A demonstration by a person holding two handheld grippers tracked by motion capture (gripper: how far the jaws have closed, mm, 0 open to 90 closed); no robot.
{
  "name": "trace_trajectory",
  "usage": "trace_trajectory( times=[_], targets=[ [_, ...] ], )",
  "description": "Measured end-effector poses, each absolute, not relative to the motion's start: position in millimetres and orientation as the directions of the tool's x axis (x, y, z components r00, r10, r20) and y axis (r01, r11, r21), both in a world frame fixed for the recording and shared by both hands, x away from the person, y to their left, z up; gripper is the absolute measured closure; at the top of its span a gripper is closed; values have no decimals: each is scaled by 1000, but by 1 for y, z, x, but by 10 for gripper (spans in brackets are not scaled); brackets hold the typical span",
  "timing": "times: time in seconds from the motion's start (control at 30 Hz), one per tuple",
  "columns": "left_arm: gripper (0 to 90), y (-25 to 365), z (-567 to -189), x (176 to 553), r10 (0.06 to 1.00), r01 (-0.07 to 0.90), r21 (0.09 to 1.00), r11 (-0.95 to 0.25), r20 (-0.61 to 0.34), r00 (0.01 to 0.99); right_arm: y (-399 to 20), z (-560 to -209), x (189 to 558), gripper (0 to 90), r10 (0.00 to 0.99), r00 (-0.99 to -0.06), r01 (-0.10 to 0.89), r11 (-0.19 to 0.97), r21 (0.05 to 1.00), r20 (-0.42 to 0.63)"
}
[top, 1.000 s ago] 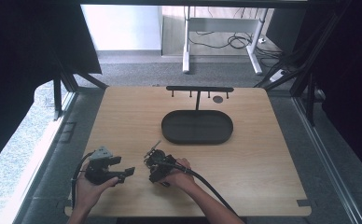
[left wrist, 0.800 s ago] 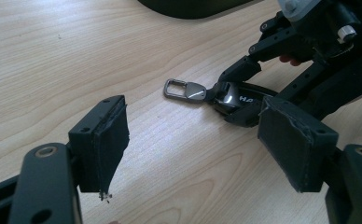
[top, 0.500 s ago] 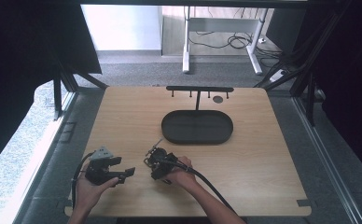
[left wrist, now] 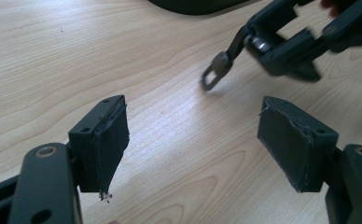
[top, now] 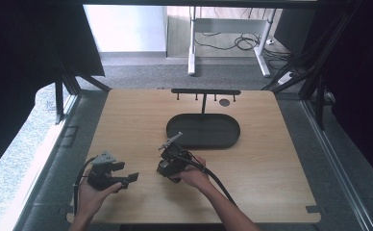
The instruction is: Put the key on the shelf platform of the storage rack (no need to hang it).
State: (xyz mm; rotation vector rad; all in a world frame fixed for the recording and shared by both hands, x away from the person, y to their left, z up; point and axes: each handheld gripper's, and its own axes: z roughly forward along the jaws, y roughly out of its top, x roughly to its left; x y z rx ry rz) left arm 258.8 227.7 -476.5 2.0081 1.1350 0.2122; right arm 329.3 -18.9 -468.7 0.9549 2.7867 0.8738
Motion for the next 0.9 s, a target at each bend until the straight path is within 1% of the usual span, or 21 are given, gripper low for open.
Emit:
trace_trajectory(
  times=[0.47,0.9],
  targets=[
    [249,227,-476,259,782,644,712,-278,-222,583,-51,-429,334,498,607,-791,521,595,612,83],
    [249,229,-476,259,783,646,710,-281,-220,582,-77,-415,341,498,655,-754,535,564,629,53]
  ],
)
